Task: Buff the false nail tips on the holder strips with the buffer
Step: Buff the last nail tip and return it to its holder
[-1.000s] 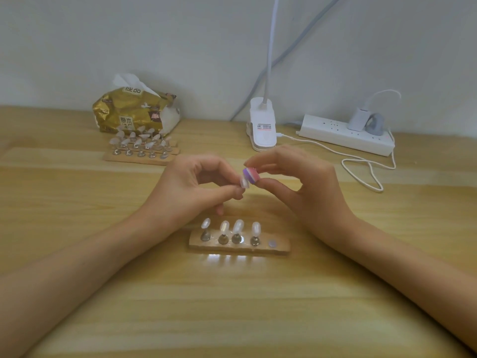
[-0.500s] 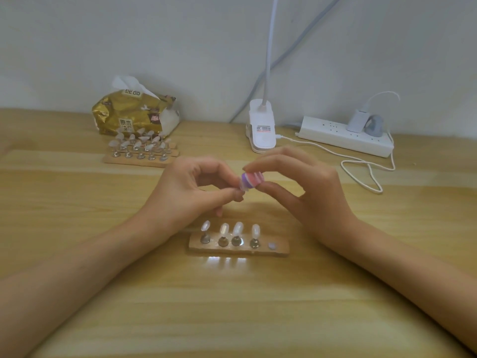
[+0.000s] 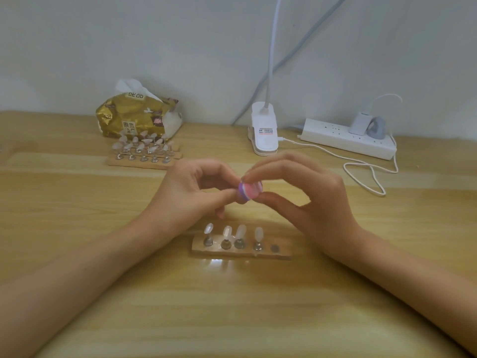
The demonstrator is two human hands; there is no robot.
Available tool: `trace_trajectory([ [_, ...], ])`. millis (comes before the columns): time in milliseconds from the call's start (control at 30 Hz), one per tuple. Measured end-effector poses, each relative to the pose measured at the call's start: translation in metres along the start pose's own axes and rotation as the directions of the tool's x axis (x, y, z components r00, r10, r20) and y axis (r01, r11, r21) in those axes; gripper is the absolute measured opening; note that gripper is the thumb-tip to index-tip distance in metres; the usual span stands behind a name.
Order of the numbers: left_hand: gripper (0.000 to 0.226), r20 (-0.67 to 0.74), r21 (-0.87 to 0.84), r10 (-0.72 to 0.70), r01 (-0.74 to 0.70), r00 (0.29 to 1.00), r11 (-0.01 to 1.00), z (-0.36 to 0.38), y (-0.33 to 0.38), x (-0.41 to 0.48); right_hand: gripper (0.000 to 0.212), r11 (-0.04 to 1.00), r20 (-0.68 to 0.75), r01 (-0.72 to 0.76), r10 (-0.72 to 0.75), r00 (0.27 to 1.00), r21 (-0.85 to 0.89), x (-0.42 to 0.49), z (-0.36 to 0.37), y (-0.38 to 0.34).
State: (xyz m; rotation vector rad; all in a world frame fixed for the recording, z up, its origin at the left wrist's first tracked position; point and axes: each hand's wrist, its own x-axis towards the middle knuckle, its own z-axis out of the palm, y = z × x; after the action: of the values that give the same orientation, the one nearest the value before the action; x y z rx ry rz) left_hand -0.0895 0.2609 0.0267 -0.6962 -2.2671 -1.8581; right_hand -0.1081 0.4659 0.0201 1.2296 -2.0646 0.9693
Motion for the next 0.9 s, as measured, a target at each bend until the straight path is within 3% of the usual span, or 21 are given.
trace_trajectory([
  [133,0.008,-0.009,-0.025,-0.029,0.029,1.000,0.999,-0.0001,-0.0032,0.0009,0.009,0.992,0.024,-0.120,0.119,0.993,0.032,0.0000,-0.0018,0.0029],
  [233,0.009,0.014,-0.014,-0.012,0.012,1.000,1.000,0.0007,-0.0019,-0.0007,0.013,0.995,0.006,-0.079,0.079,0.997,-0.063,-0.0017,-0.0028,0.0053],
  [367,0.008,-0.006,-0.058,-0.007,0.007,1.000,0.998,0.0008,-0.0024,0.0002,0.015,0.984,-0.054,-0.167,0.171,0.984,0.067,-0.0010,-0.0033,0.0039],
  [500,0.011,-0.005,-0.033,-0.002,0.001,1.000,0.999,-0.0007,-0.0022,0.0004,0.012,0.999,-0.013,-0.051,0.051,0.999,0.012,-0.0012,0.0013,-0.0022],
  [600,0.011,-0.012,-0.033,-0.015,0.015,1.000,0.999,-0.0004,-0.0028,0.0003,0.009,0.990,-0.013,-0.139,0.139,0.990,-0.003,0.0000,-0.0029,0.0002],
  [667,0.012,-0.023,-0.026,-0.019,0.018,1.000,0.999,-0.0010,-0.0031,0.0009,0.009,0.995,-0.055,-0.096,0.096,0.994,0.013,0.0007,-0.0033,-0.0009],
  [733,0.016,-0.023,-0.012,-0.007,0.007,1.000,1.000,-0.0016,-0.0044,0.0012,0.009,0.998,0.001,-0.039,0.039,0.999,-0.047,-0.0002,-0.0020,-0.0007],
  [833,0.026,-0.006,-0.021,0.016,-0.016,1.000,1.000,-0.0003,-0.0042,0.0005,0.008,0.991,0.027,-0.124,0.125,0.992,-0.053,-0.0015,-0.0047,0.0031],
  [900,0.025,-0.016,-0.018,0.030,-0.030,0.999,0.999,-0.0002,-0.0038,0.0004,0.010,0.996,-0.022,-0.086,0.086,0.996,-0.004,-0.0005,-0.0050,0.0022],
])
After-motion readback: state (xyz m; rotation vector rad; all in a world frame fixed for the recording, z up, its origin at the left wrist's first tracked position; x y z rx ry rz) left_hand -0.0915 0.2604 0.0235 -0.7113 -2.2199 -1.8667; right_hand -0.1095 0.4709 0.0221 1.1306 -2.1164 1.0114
